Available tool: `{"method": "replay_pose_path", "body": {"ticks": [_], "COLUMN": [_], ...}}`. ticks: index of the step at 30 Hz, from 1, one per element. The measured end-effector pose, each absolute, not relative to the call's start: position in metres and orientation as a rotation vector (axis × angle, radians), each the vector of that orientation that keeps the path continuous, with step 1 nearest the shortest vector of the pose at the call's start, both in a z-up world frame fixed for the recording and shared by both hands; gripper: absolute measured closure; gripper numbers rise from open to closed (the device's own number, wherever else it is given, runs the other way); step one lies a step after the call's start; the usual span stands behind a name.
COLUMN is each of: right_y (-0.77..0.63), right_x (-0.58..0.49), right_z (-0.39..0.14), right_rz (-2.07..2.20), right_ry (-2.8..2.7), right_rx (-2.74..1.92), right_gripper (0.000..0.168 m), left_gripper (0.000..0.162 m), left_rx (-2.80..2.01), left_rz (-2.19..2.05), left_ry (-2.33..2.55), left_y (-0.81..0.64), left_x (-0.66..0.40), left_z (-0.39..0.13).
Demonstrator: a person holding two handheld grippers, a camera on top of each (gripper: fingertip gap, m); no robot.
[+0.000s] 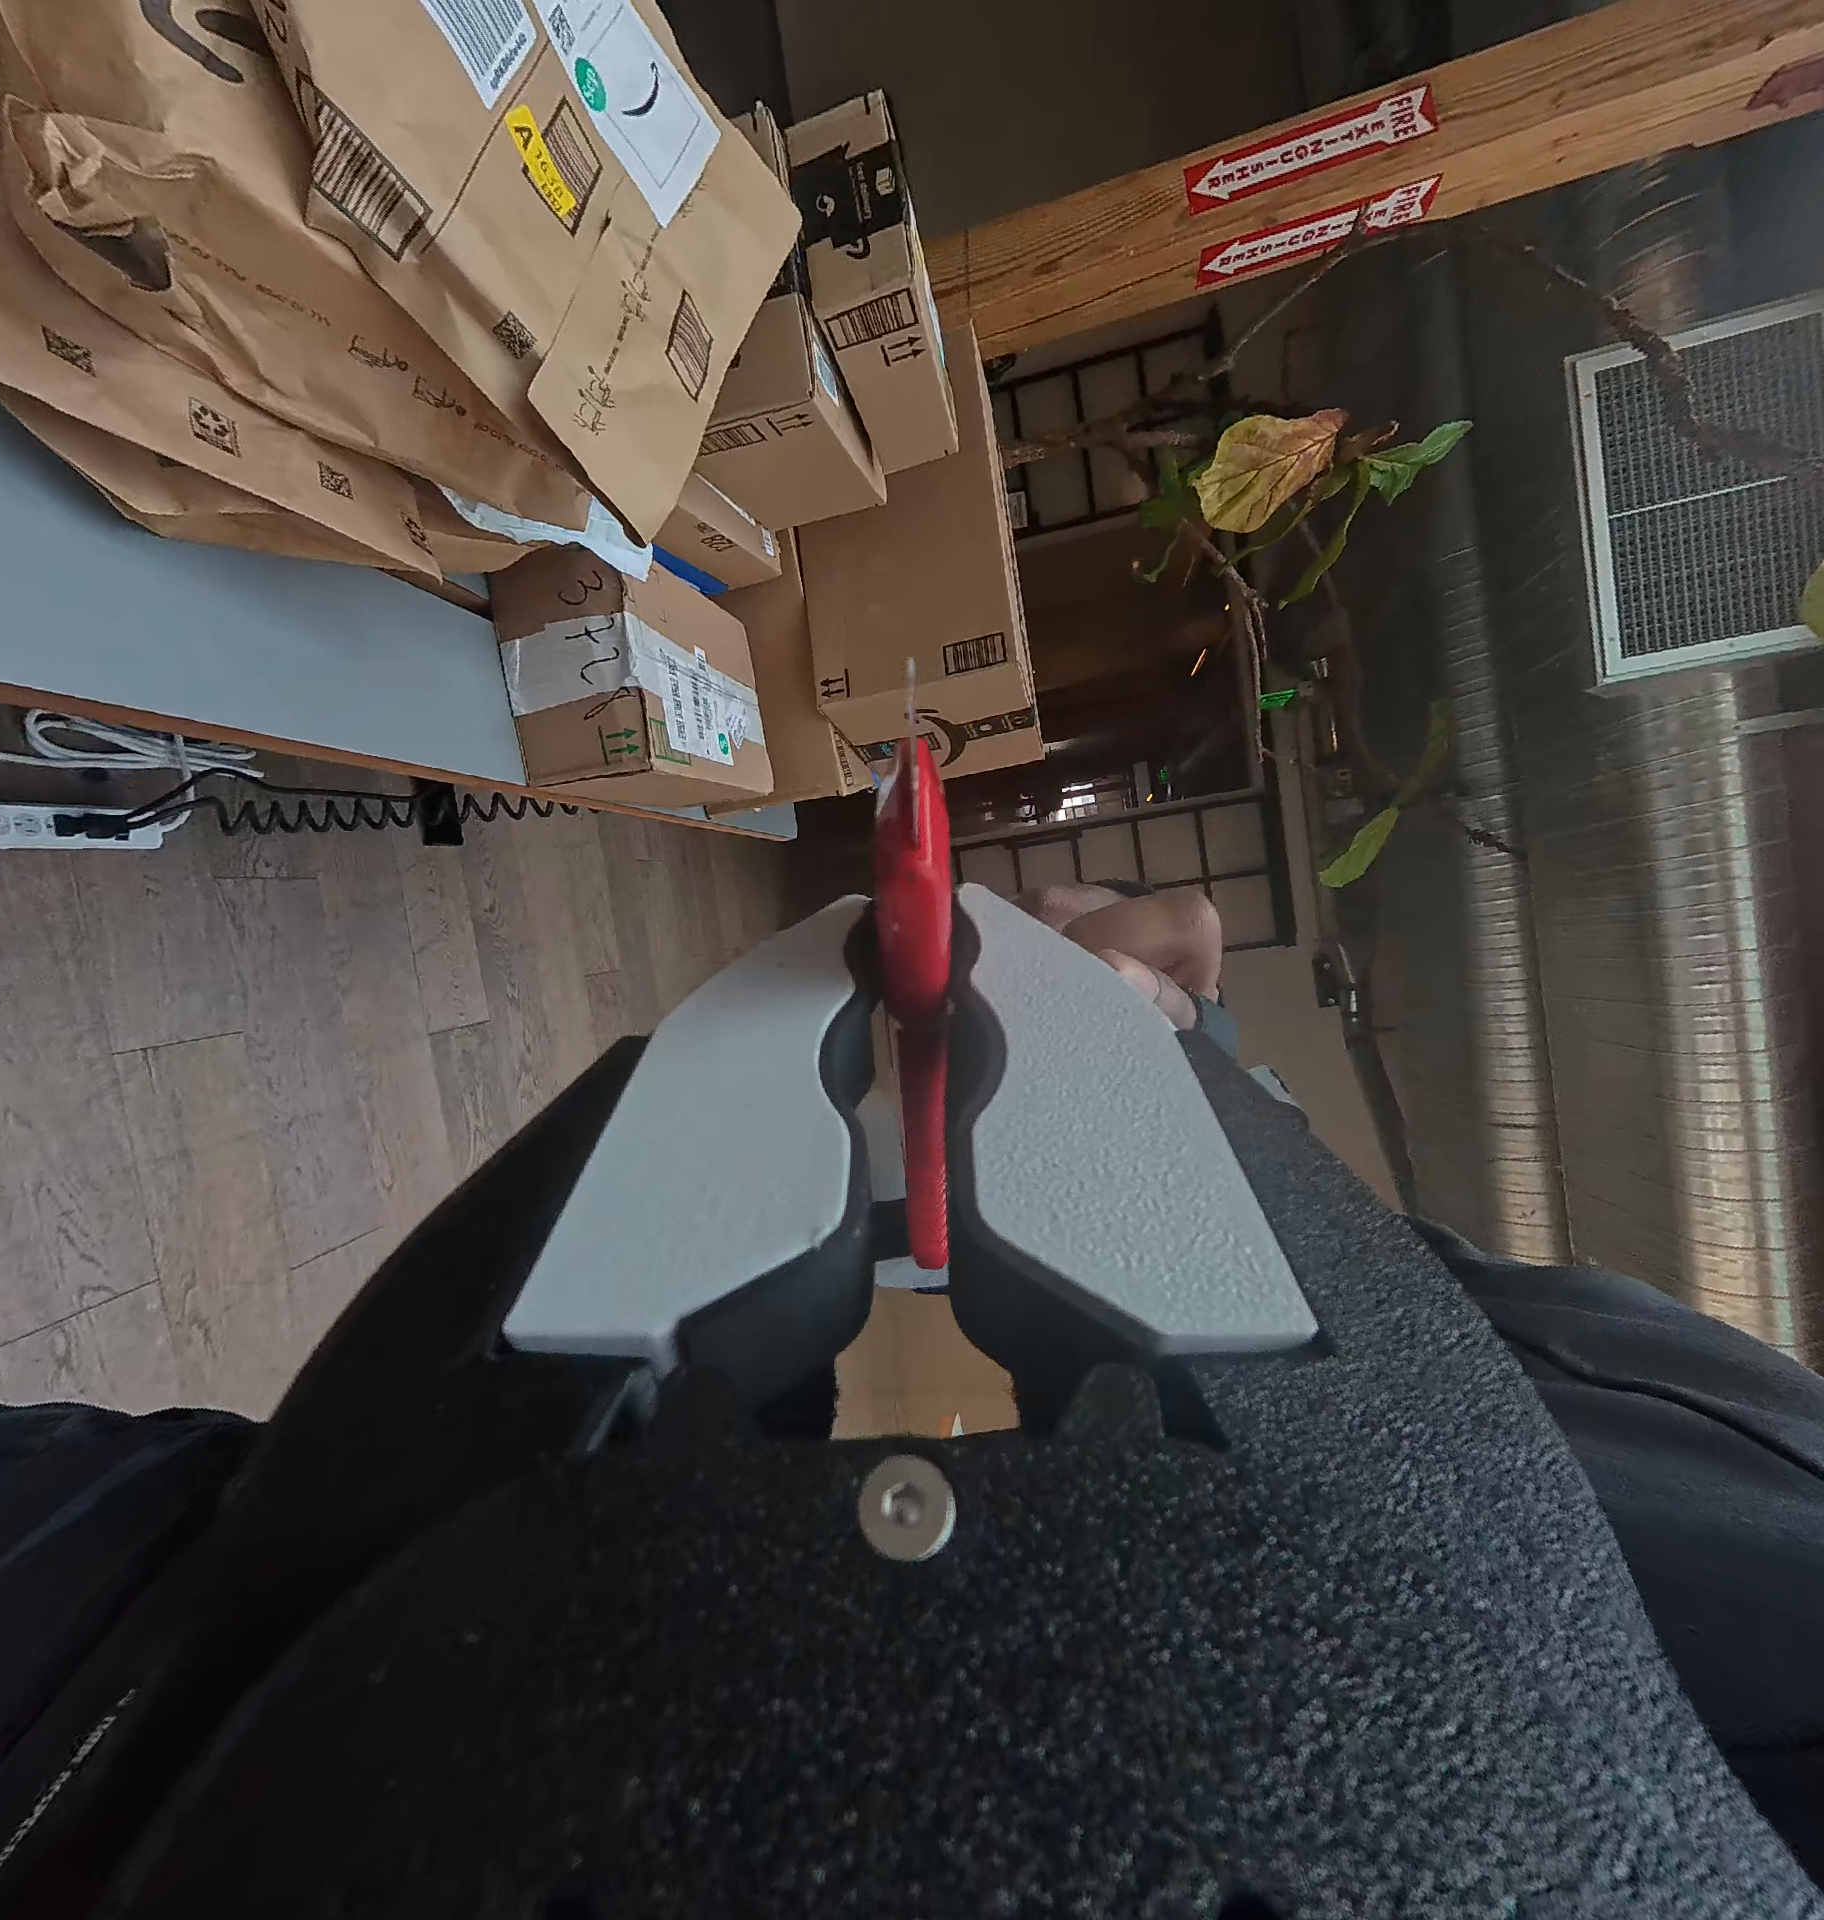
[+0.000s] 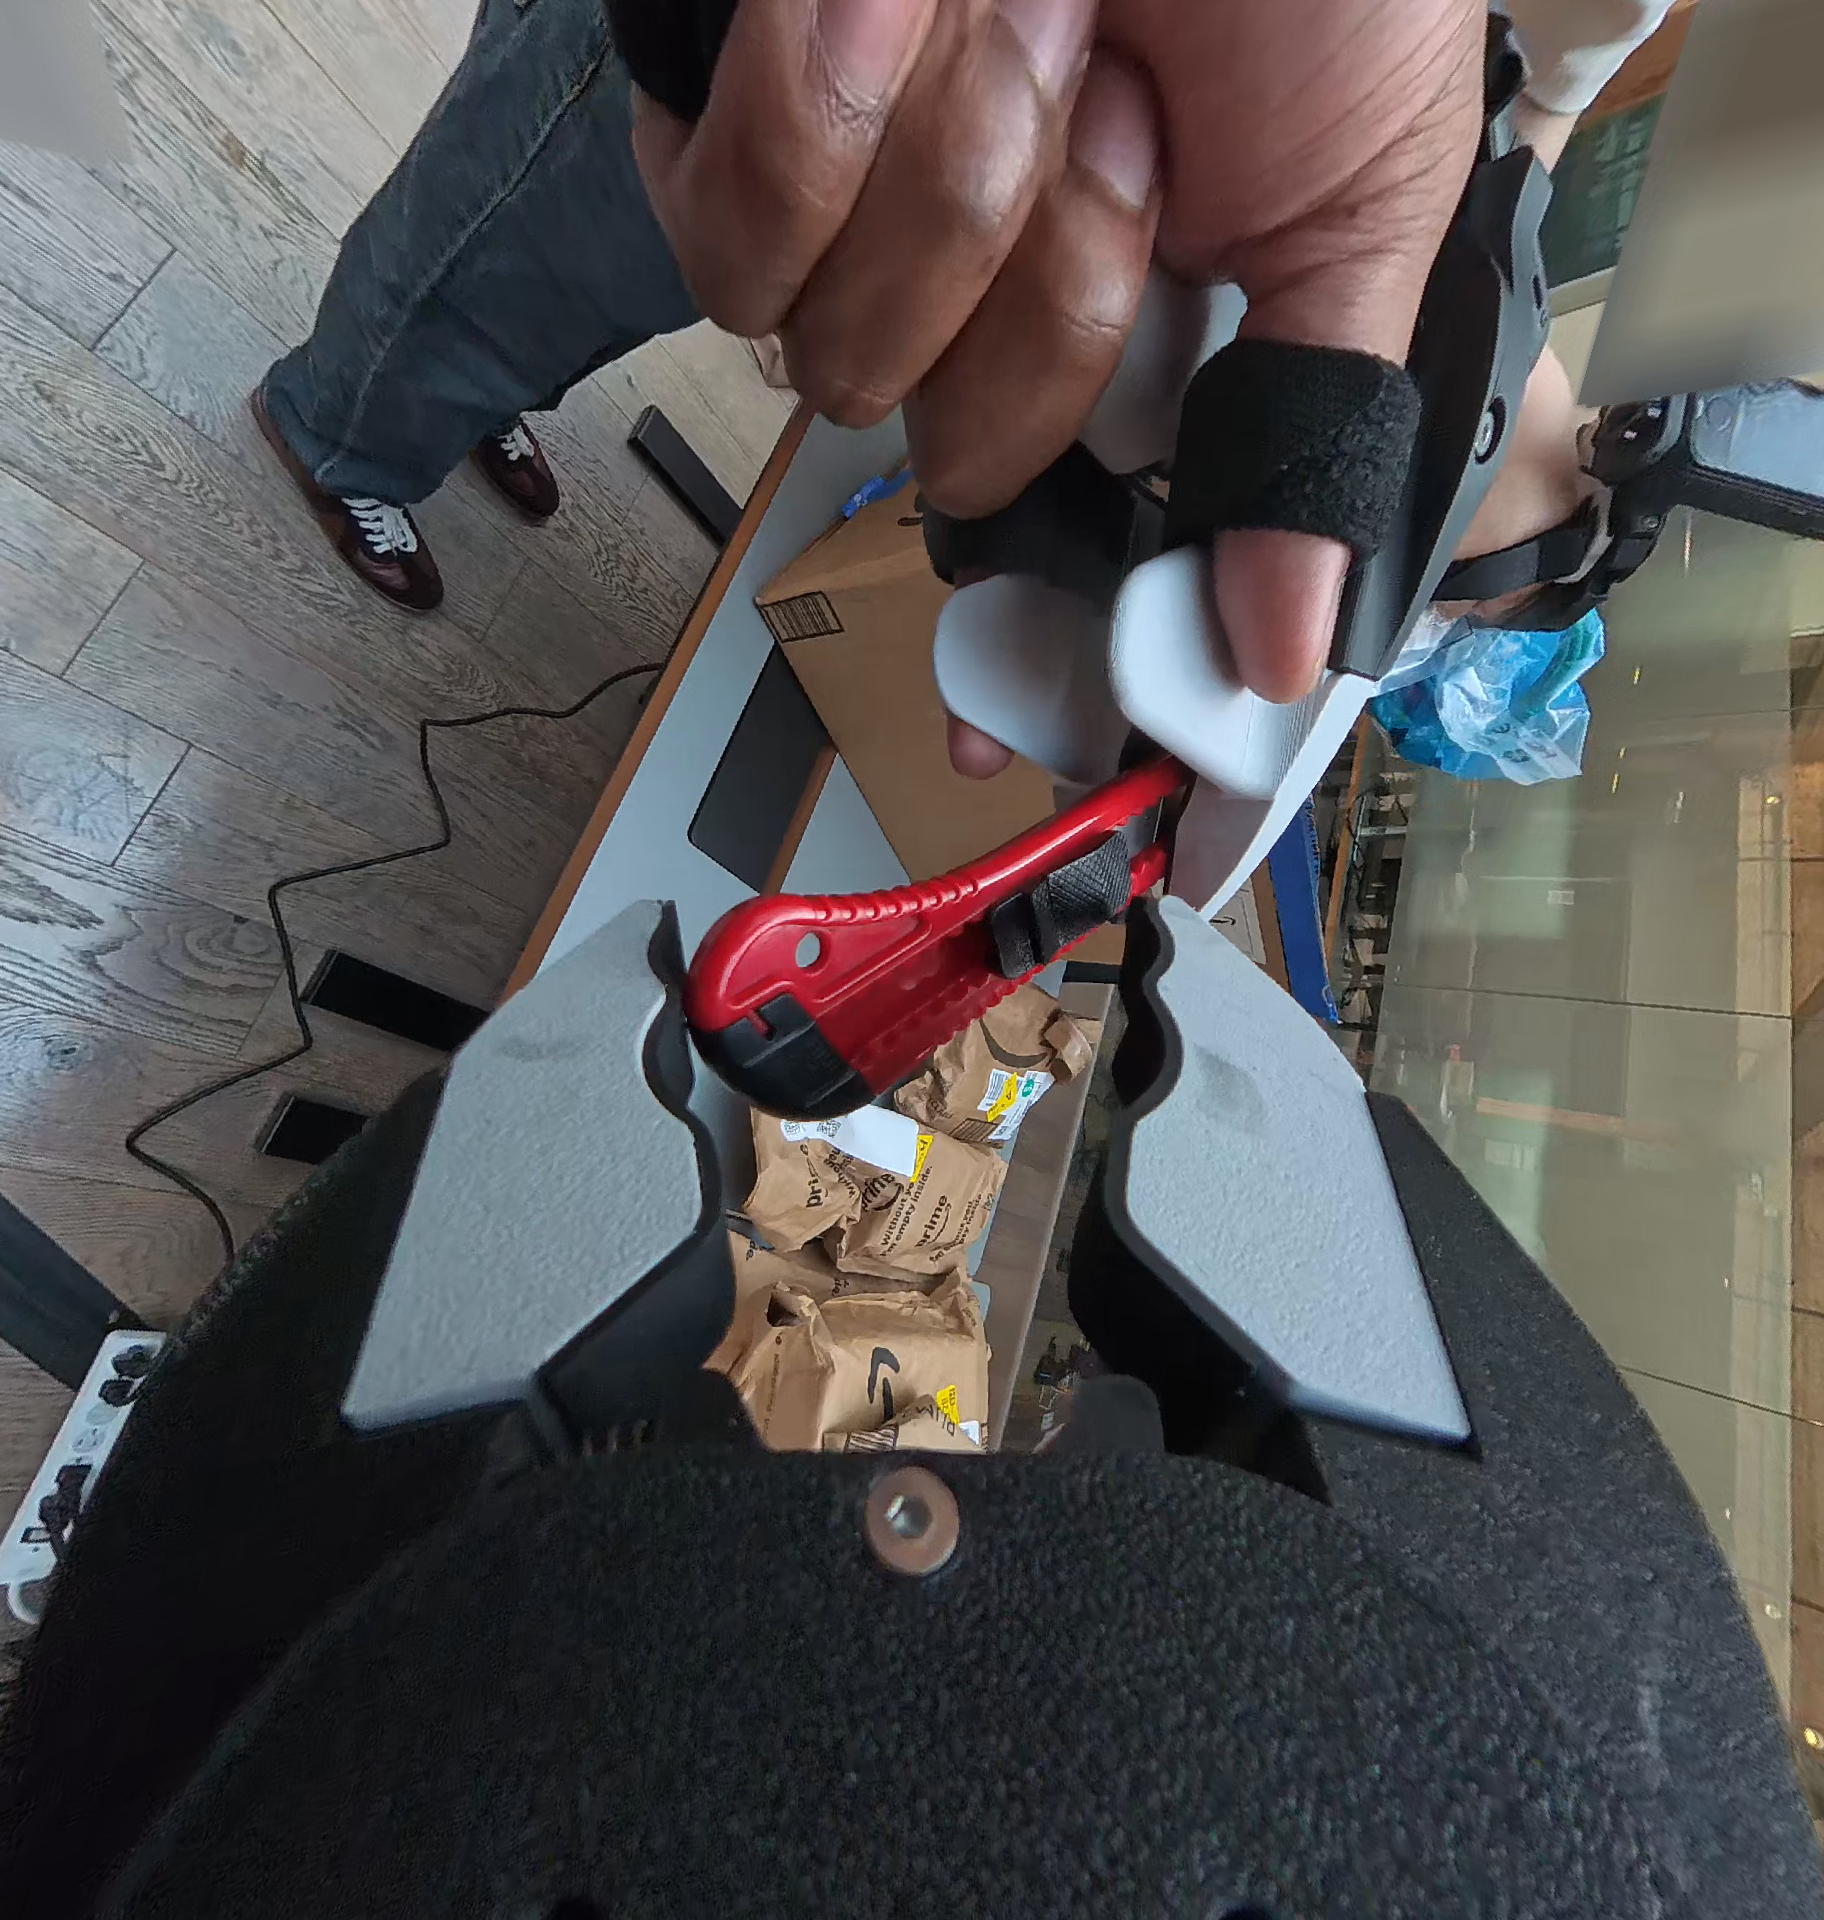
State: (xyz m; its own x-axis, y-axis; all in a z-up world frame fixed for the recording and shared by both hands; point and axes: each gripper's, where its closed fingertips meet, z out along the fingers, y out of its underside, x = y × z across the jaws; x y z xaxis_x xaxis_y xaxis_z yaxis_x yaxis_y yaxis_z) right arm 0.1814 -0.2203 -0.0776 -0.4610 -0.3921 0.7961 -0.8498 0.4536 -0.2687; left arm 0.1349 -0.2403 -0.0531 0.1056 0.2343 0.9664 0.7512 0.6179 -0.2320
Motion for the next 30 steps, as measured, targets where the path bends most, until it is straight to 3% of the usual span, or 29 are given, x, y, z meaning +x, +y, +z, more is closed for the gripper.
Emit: {"method": "replay_pose_path", "body": {"ticks": [24,28,30], "right_y": [-0.223,-0.228,-0.228], "right_x": [0.181,0.178,0.175], "right_z": [-0.078,-0.074,-0.068], "right_rz": [0.841,0.848,0.87], "right_ry": [-1.96,-1.924,-1.904], "right_rx": [1.089,1.065,1.046], "right_gripper": [0.097,0.107,0.12], "left_gripper": [0.152,0.152,0.152], "left_rx": [-0.847,-0.836,-0.815], "left_rz": [-0.481,-0.469,-0.47], "left_ry": [-1.484,-1.493,-1.506], "left_y": [-0.234,-0.239,-0.244], "left_x": [0.131,0.127,0.126], "left_z": [-0.051,-0.051,-0.052]}}
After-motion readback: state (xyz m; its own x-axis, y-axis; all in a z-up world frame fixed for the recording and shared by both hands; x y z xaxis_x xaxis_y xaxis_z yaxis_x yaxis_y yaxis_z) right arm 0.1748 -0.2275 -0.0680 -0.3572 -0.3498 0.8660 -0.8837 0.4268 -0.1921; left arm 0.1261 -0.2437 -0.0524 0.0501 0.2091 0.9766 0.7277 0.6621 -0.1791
